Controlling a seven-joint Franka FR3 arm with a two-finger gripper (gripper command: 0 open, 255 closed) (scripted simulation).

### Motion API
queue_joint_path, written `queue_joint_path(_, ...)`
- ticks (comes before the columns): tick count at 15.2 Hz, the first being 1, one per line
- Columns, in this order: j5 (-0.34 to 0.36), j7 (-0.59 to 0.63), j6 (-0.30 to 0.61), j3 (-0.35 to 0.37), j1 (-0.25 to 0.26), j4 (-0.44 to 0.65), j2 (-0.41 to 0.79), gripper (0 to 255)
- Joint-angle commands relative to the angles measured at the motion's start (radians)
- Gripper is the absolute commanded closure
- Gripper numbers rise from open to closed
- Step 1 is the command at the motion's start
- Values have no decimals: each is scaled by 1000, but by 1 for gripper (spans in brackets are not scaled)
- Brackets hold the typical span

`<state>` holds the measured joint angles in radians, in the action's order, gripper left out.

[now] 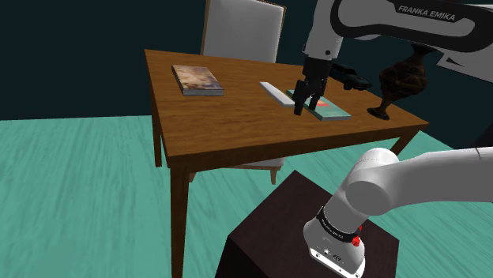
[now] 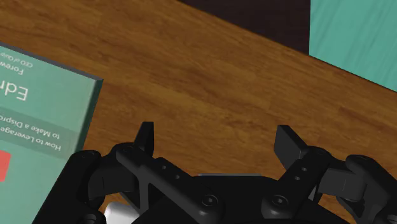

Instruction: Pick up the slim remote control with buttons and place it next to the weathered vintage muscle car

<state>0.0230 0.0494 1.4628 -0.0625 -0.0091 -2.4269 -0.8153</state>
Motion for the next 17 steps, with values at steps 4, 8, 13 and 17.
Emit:
queue_joint_path(4,11,26,72,-14,-23,53,97,0)
queue_joint_path(8,22,61,152,-33,-51,136,224,0)
queue_joint_path(13,30,102,228,-61,-83,259,378,0)
queue_joint_path(17,31,130,268,-85,-105,364,489,0)
